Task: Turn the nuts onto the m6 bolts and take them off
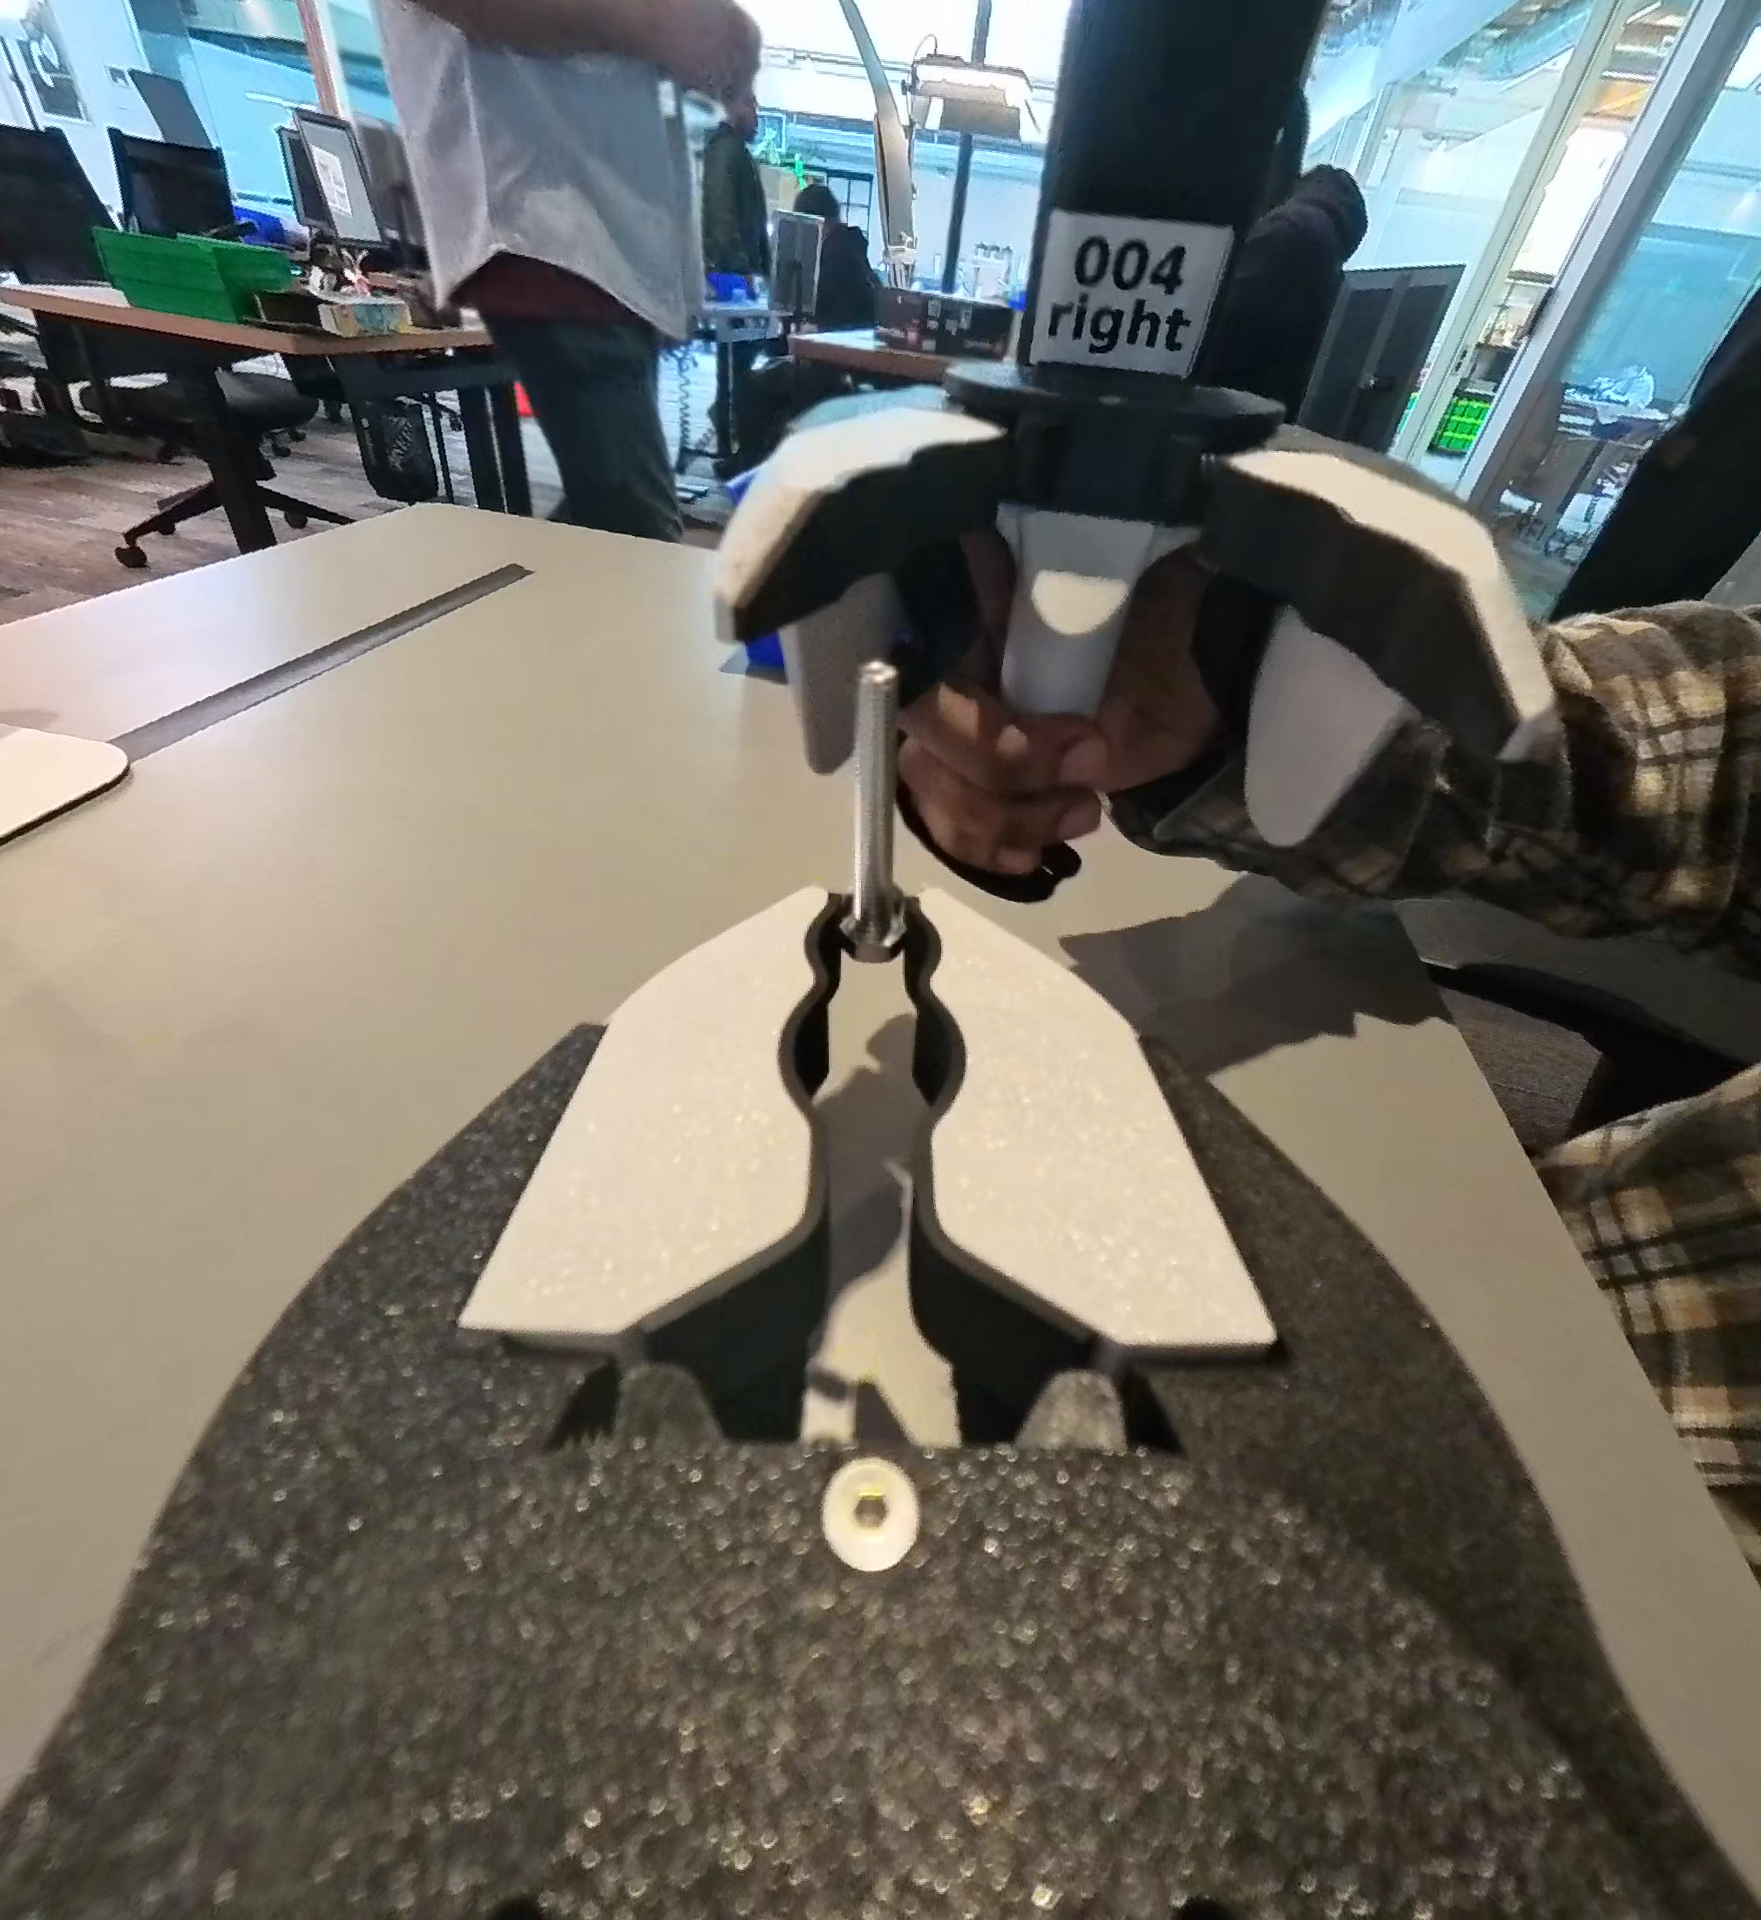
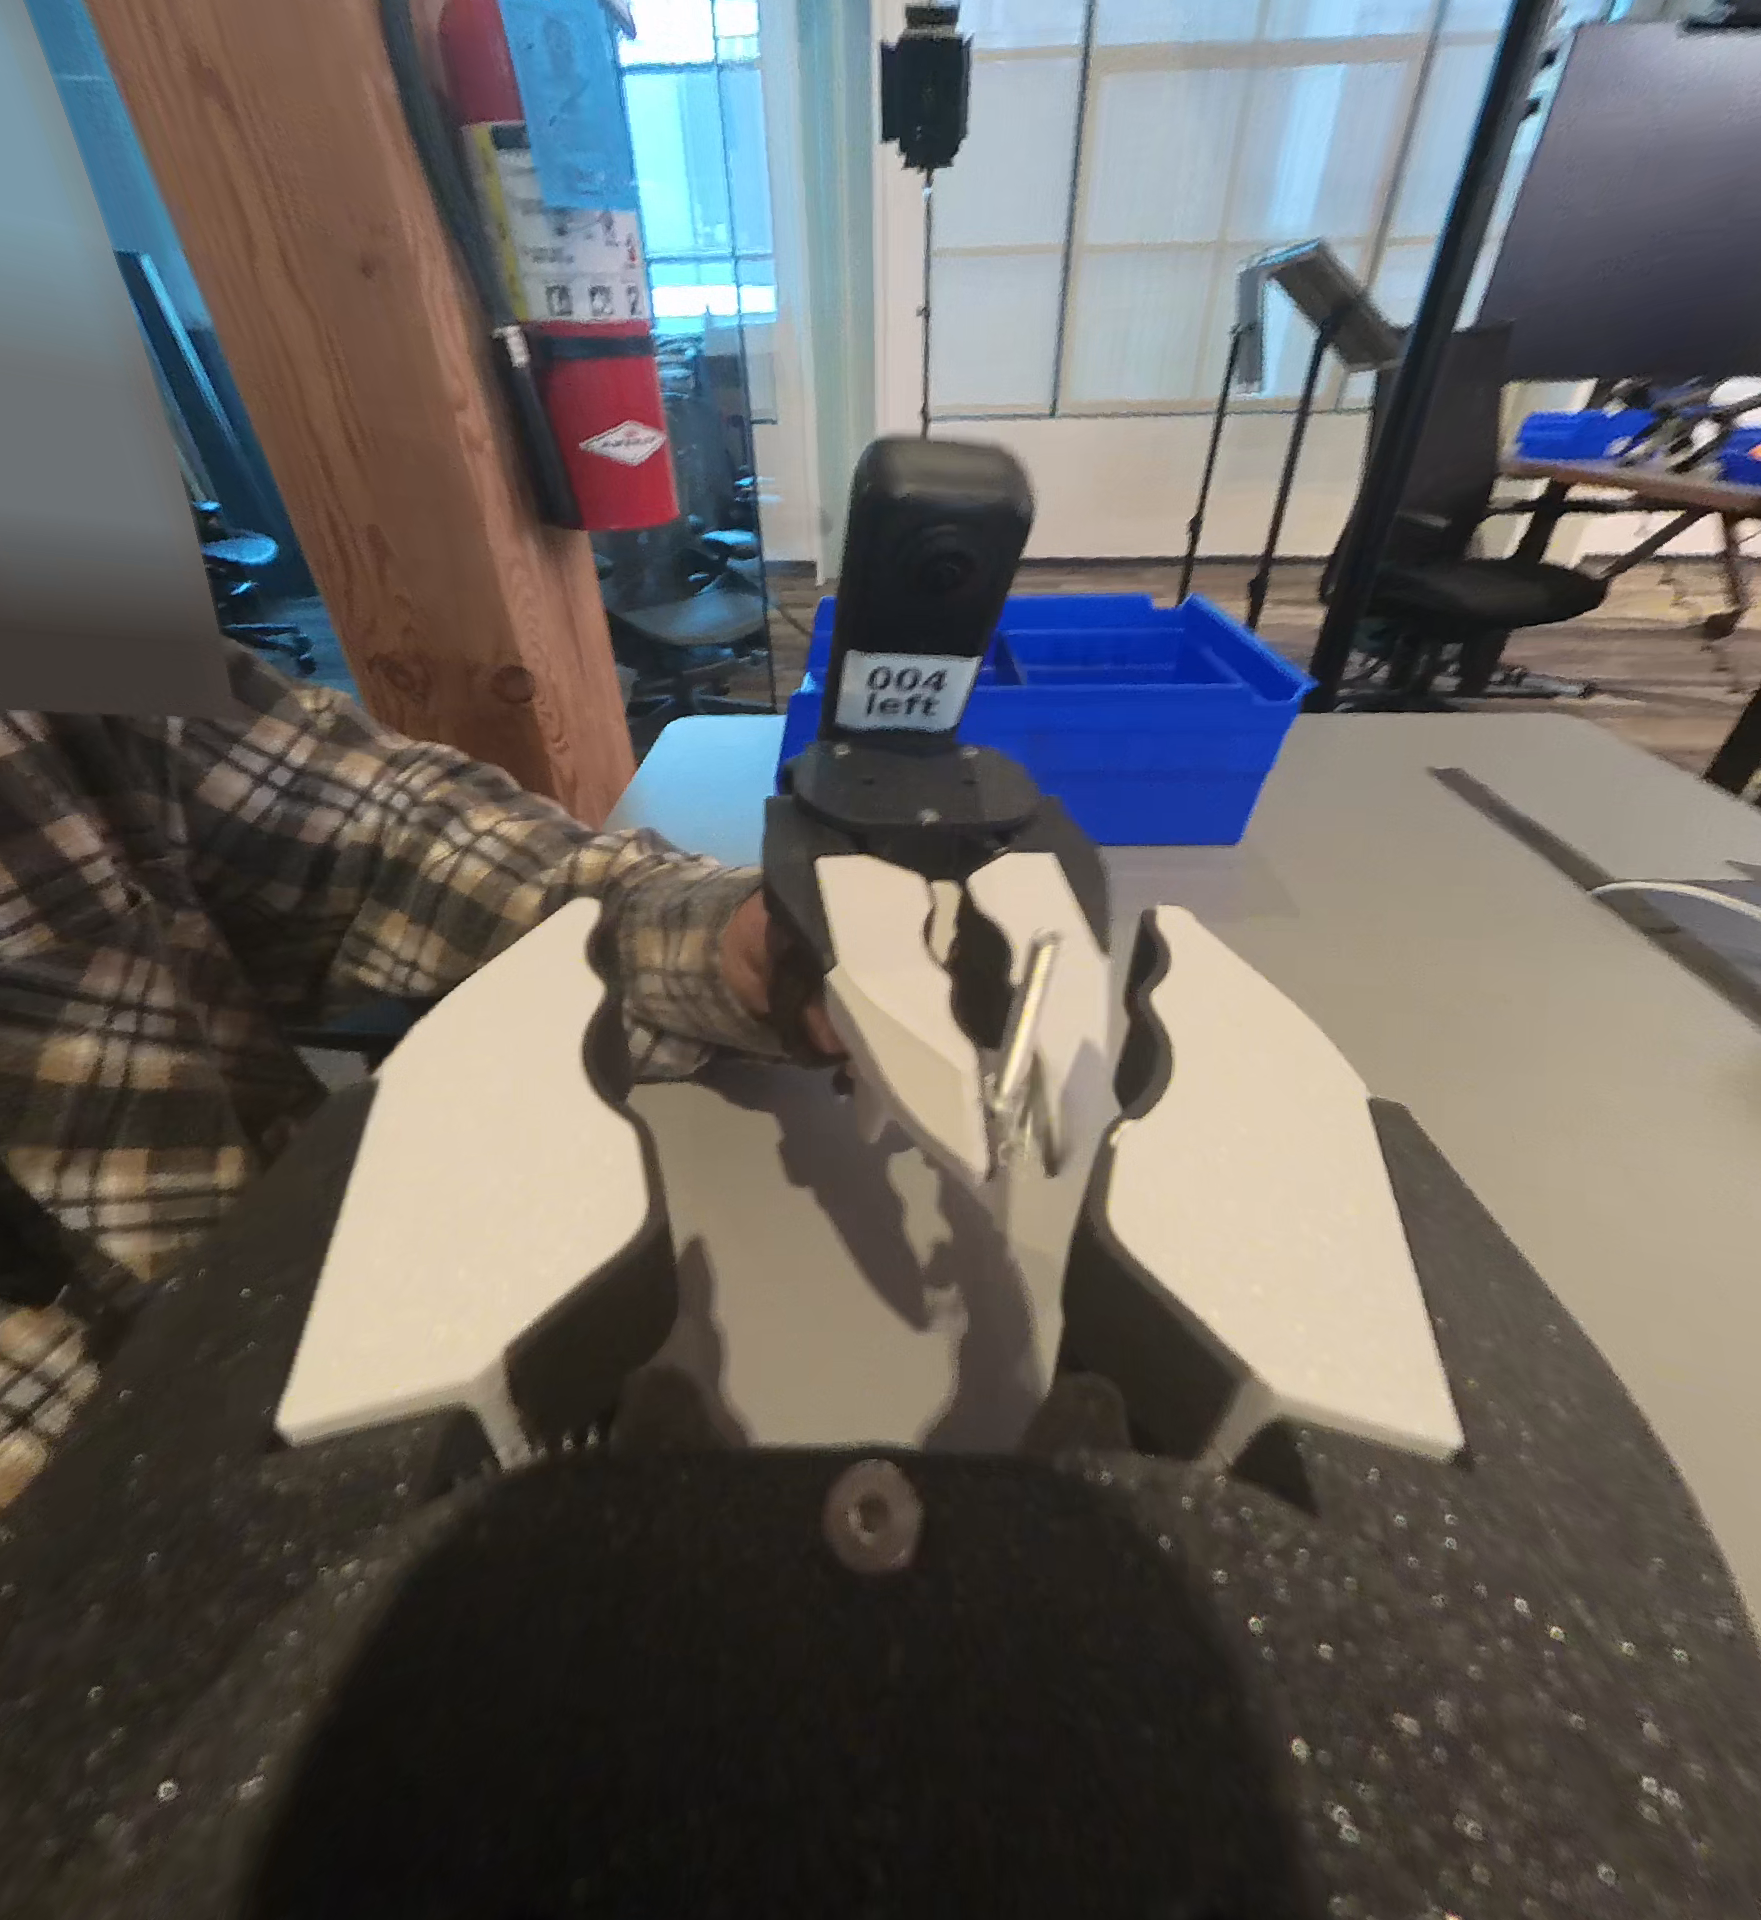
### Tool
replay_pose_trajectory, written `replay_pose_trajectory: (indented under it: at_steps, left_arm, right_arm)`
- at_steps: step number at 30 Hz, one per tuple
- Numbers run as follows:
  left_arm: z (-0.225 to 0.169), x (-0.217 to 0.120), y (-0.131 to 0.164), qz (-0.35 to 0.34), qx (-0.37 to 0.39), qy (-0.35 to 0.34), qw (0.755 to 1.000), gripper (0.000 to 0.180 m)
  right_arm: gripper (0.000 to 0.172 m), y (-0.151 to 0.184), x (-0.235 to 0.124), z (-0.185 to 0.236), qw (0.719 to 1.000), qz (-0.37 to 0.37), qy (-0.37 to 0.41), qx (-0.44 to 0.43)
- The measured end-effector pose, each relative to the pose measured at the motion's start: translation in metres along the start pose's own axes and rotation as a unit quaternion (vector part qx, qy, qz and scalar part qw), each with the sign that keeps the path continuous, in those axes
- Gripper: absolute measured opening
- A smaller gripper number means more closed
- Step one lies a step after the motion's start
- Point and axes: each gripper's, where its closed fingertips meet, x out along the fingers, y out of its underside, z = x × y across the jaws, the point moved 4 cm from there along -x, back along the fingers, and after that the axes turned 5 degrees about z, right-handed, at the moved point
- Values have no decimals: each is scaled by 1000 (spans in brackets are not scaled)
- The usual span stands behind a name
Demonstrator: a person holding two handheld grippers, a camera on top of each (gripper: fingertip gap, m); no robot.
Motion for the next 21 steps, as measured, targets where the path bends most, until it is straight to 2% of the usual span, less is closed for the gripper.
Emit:
replay_pose_trajectory:
  at_steps: [5, 11, 14, 18, 21]
  left_arm:
    - [0, 2, 2, 4, -1, 0, 1000, 11]
    - [9, -1, 7, 4, -12, -11, 1000, 10]
    - [16, -5, 9, 2, -18, -21, 1000, 11]
    - [25, -12, 10, 1, -19, -34, 999, 10]
    - [29, -15, 11, 2, -21, -40, 999, 10]
  right_arm:
    - [90, -1, -1, -14, 999, -26, 14, 16]
    - [84, 5, -10, -48, 986, -145, 11, 84]
    - [81, 10, -13, -61, 978, -181, -1, 105]
    - [79, 11, -21, -68, 981, -164, -1, 101]
    - [78, 9, -42, -73, 987, -129, 14, 91]
